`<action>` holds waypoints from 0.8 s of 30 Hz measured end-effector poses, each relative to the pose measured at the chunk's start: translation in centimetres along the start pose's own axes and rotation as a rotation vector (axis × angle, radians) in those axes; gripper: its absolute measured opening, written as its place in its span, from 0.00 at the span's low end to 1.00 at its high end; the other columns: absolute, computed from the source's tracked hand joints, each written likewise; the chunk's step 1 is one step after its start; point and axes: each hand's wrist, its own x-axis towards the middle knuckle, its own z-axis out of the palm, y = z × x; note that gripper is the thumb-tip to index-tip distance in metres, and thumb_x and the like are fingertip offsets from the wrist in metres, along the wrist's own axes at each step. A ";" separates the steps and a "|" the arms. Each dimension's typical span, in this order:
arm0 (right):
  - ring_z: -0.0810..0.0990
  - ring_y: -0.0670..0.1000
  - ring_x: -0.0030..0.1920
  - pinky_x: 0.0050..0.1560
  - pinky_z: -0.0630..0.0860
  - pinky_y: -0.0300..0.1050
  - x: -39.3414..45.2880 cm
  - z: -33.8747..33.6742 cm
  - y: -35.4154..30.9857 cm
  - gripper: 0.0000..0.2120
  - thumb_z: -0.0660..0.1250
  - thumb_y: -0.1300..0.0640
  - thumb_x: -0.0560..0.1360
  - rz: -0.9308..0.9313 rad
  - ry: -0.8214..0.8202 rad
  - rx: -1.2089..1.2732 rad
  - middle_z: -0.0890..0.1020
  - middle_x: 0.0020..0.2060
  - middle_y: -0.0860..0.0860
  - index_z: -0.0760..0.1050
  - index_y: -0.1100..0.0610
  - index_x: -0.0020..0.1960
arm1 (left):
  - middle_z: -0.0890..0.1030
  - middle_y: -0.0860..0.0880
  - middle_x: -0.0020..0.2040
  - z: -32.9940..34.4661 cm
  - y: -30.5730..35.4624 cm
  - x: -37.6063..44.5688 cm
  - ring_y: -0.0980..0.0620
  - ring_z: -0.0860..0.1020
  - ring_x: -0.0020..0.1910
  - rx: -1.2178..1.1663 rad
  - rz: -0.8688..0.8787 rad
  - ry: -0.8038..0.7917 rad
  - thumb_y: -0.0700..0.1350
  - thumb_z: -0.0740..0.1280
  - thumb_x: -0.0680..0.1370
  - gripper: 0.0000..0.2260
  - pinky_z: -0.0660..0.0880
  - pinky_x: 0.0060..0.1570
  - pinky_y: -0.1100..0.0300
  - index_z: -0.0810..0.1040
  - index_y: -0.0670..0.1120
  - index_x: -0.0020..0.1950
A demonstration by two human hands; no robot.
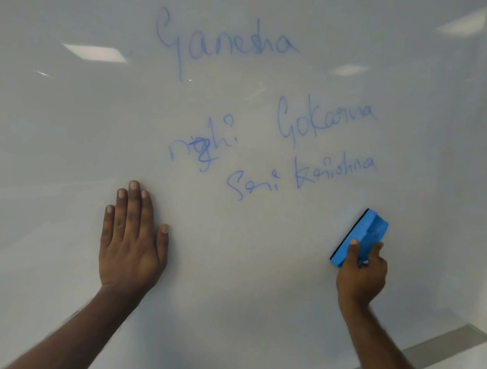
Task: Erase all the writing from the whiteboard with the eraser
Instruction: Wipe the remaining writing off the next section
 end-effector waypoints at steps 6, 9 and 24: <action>0.80 0.61 0.49 0.48 0.72 0.43 -3.0 1.9 -4.0 0.32 0.62 0.42 0.76 -0.147 -0.034 0.047 0.77 0.50 0.62 0.69 0.65 0.70 | 0.52 0.40 0.82 0.1 0.2 0.0 0.45 0.47 0.82 0.003 -0.014 -0.008 0.50 0.53 0.83 0.30 0.48 0.80 0.46 0.51 0.37 0.81; 0.78 0.52 0.51 0.53 0.72 0.35 -6.2 2.6 -6.3 0.29 0.67 0.50 0.76 -0.410 -0.189 0.042 0.77 0.52 0.58 0.68 0.65 0.70 | 0.52 0.40 0.81 0.1 0.2 0.0 0.45 0.48 0.82 0.005 -0.017 -0.012 0.50 0.53 0.83 0.29 0.48 0.80 0.46 0.52 0.37 0.81; 0.79 0.60 0.48 0.47 0.70 0.41 2.5 0.3 -4.2 0.41 0.56 0.31 0.73 -0.243 -0.107 -0.026 0.77 0.51 0.61 0.64 0.61 0.74 | 0.56 0.39 0.81 -0.6 -0.3 0.6 0.43 0.52 0.82 -0.001 0.048 -0.001 0.51 0.55 0.83 0.30 0.51 0.79 0.44 0.57 0.35 0.80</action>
